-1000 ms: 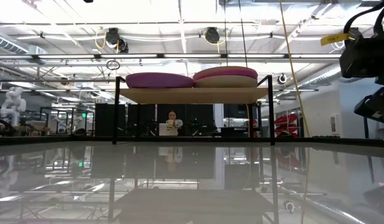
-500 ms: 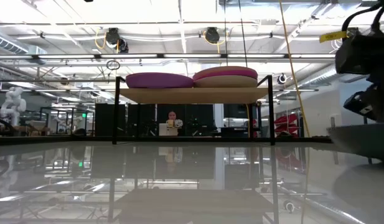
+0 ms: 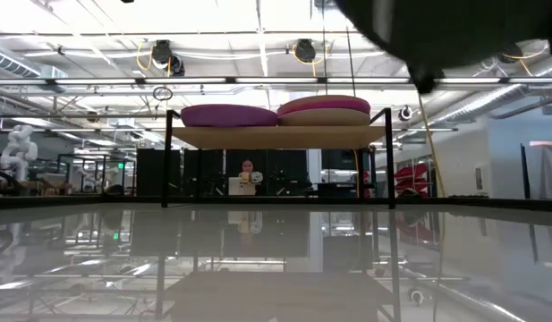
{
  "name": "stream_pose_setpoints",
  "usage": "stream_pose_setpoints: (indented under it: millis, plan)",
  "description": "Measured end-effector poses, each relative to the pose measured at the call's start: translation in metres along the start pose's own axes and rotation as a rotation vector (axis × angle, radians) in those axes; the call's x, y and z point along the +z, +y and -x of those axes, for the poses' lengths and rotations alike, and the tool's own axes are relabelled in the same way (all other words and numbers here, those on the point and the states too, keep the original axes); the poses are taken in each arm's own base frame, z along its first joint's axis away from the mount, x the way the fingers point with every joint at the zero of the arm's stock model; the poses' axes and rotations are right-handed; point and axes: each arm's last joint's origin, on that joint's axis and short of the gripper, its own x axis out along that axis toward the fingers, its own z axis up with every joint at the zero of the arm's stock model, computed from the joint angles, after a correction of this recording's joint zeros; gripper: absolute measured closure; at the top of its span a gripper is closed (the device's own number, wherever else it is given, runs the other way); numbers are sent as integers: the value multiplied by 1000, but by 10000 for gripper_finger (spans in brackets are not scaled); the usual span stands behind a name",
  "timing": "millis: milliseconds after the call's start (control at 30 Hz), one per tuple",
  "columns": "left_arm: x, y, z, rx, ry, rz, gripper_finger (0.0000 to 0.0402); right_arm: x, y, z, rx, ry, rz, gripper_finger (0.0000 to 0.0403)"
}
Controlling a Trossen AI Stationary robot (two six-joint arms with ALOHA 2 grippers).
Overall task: Place and stack plates onto a shelf
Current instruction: Stack the black plate on top of the purple plate on the shelf
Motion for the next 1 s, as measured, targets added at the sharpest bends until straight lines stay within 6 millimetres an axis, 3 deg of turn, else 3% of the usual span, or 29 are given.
stream_pose_setpoints:
  millis: [167, 300, 667, 1000]
  plan:
    - [0, 0, 0, 0, 0, 0, 294, 36, -17, 1, -151, -336, 19, 402]
    - [0, 0, 0, 0, 1, 1, 294, 57, -39, 0, -247, -434, -27, 402]
    - [1, 0, 0, 2, -12, 21, 294, 112, -57, -16, -281, -516, -23, 403]
    - [0, 0, 0, 2, 0, 51, 294, 120, -71, -54, -376, -459, 25, 403]
